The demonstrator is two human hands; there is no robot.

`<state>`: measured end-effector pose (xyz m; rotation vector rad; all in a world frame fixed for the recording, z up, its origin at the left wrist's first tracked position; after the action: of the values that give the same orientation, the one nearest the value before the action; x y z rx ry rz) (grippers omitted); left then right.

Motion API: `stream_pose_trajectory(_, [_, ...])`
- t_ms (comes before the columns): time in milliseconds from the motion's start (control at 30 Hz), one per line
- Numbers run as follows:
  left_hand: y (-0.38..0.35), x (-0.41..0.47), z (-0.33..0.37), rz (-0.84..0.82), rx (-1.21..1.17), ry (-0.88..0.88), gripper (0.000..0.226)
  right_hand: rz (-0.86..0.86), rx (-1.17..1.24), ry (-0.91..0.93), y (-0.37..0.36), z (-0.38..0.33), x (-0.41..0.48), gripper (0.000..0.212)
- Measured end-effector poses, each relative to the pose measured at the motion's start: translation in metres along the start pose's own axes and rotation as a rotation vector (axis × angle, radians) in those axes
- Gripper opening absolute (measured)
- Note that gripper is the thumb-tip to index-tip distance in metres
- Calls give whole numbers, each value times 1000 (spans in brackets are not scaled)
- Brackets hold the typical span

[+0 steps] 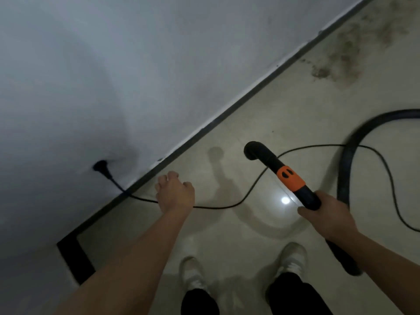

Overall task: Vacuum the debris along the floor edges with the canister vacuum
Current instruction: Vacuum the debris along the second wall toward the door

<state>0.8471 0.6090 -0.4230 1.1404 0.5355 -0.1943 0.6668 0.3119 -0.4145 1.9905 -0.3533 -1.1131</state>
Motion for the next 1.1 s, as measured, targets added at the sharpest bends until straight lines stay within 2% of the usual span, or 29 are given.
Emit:
stream_pose_trajectory(200, [-91, -31, 81, -215, -20, -41, 30, 13, 238, -73, 20, 93, 48, 23])
stream_pose_trajectory(333, [-143, -36, 110, -271, 42, -67, 30, -39, 375, -100, 24, 120, 96, 25])
stream_pose_trajectory(533, [-227, -5, 103, -293, 143, -125, 27, 19, 487, -121, -5, 136, 186, 25])
stream_pose_trajectory(700, [-295, 60, 81, -272, 200, -157, 27, 146, 724, -257, -48, 135, 274, 33])
stream_pose_trajectory(767, [-312, 81, 72, -262, 222, -153, 28, 158, 674, -219, -70, 134, 282, 31])
stream_pose_trajectory(900, [-330, 101, 57, -275, 264, -125, 30, 11, 359, -6, -112, 136, 255, 25])
stream_pose_trajectory(1033, [-331, 122, 43, -248, 294, -144, 28, 192, 323, -82, -108, 148, 264, 23])
stream_pose_trajectory(1100, [-330, 139, 35, -201, 320, -151, 30, 136, 283, -32, -118, 149, 259, 22])
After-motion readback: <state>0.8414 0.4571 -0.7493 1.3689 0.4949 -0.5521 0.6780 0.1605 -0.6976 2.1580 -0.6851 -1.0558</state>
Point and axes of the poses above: each hand's wrist, its own x-axis towards the middle knuckle, its own y-axis out of the back of the hand, z = x × y, the point moved 2 cm from there along x, towards the middle knuckle, and after that the axes turned 1 degree about -y, right-handed, at the moved point
